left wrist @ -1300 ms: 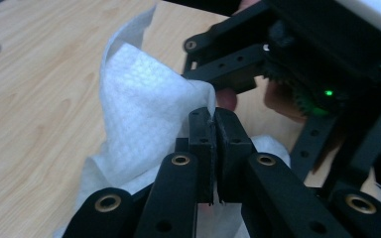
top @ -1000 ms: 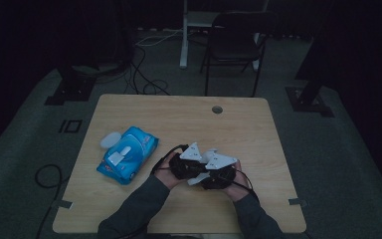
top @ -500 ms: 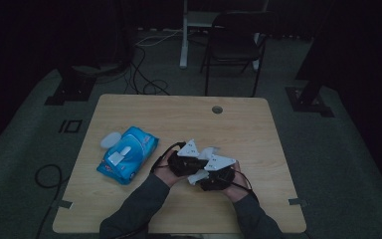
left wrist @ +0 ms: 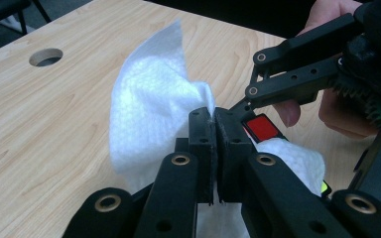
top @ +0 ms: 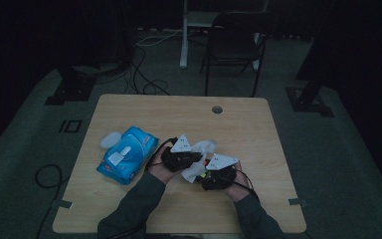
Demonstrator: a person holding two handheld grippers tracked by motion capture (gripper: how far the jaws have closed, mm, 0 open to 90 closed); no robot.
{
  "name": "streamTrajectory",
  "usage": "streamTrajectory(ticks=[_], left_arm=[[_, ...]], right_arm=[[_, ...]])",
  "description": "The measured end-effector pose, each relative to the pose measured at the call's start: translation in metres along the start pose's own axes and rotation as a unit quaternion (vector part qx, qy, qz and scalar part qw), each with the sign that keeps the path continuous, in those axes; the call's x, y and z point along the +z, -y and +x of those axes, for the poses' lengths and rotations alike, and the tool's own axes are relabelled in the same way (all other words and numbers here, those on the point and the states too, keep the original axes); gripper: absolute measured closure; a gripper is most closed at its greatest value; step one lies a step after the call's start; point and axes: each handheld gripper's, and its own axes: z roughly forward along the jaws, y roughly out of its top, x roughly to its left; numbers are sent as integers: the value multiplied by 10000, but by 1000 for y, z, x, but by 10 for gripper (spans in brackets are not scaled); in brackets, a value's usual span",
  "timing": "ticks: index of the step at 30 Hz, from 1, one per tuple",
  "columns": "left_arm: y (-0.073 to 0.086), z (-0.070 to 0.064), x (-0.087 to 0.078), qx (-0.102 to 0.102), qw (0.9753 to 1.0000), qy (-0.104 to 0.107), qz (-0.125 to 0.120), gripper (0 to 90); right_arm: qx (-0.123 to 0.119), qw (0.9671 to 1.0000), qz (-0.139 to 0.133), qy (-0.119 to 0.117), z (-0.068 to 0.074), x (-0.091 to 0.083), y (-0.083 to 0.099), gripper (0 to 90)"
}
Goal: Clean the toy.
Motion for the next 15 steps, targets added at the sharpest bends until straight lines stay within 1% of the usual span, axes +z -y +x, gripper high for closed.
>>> streamTrajectory(ticks=[6, 11, 15], left_arm=[[2, -8, 2, 72, 9999, 61, 41, 878], [3, -17, 4, 207, 9997, 79, 123, 879], [5, -23, 5, 237, 9996, 131, 98, 879]], right_arm=[[80, 10000, 21, 28, -2, 0, 2, 338], [92, 9999, 59, 48, -3, 1, 3, 338], [107, 9999, 92, 77, -3, 2, 3, 338]])
